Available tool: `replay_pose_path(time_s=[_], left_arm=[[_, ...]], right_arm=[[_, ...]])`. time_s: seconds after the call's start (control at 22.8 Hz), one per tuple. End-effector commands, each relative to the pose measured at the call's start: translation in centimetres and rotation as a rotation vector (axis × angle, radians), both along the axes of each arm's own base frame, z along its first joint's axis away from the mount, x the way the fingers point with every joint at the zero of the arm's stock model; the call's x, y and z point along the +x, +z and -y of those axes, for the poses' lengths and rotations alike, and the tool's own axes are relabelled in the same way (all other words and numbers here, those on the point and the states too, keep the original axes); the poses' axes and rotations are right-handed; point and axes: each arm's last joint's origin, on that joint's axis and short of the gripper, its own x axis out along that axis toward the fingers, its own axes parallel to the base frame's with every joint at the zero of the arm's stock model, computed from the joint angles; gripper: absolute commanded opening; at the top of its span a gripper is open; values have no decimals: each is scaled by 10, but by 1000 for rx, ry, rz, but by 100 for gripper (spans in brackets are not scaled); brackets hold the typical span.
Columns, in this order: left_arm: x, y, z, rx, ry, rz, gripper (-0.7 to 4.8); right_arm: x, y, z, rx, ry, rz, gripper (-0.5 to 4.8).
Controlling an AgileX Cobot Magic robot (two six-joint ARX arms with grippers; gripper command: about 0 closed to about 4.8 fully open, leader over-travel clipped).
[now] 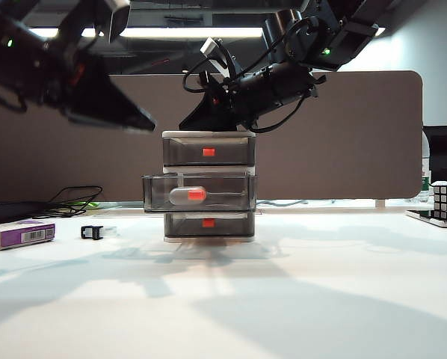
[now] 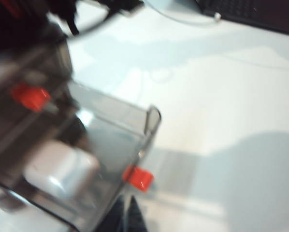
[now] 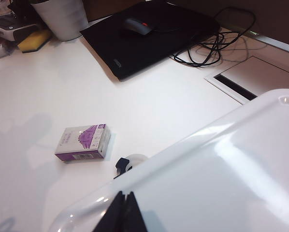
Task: Open the second layer of the drawer on the table, pick up the earphone case on the table and put it in, and finally close the drawer.
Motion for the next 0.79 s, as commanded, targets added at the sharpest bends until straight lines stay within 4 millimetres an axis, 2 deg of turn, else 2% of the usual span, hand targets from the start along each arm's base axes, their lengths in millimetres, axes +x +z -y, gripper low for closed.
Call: replay_pose_path(time_s=[0.04, 0.18, 0.39, 0.79], left_arm=[[6, -18, 0, -23, -89, -65, -6], [13, -40, 3, -44, -133, -157, -6], [22, -55, 6, -35, -142, -142, -6], [35, -53, 8, 2, -74, -42, -6]], right_arm=[[-4, -26, 1, -60, -13, -154, -5], [-4, -26, 1, -61, -13, -155, -5], [-4, -26, 1, -61, -13, -155, -5], [-4, -26, 1, -65, -13, -165, -5]])
